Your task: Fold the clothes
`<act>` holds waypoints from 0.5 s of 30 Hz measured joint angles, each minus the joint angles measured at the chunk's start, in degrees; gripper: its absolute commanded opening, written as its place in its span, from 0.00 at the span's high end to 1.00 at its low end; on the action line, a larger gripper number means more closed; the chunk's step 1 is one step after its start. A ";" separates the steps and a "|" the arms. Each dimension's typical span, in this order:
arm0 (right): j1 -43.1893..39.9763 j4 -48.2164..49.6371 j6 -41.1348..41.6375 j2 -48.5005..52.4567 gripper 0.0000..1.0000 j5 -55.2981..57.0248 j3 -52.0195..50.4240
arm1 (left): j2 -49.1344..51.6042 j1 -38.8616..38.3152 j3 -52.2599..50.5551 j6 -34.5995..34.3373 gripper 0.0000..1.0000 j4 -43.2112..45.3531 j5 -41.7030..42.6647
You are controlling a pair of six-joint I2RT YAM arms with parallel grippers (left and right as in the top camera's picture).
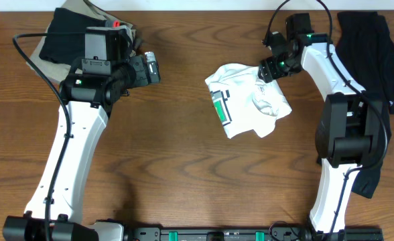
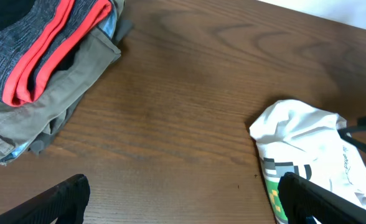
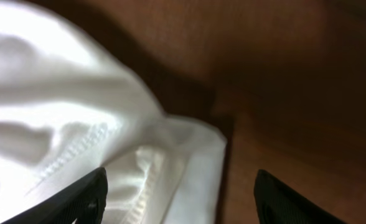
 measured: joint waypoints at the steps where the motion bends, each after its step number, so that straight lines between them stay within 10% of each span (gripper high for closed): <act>1: 0.00 -2.01 0.44 -0.02 0.29 -0.28 1.16 | 0.00 0.00 0.00 0.00 0.02 0.00 -0.02; 15: 1.18 -28.09 4.55 -4.76 0.39 -14.03 7.98 | 0.00 0.00 -0.20 0.00 0.02 -0.04 -0.04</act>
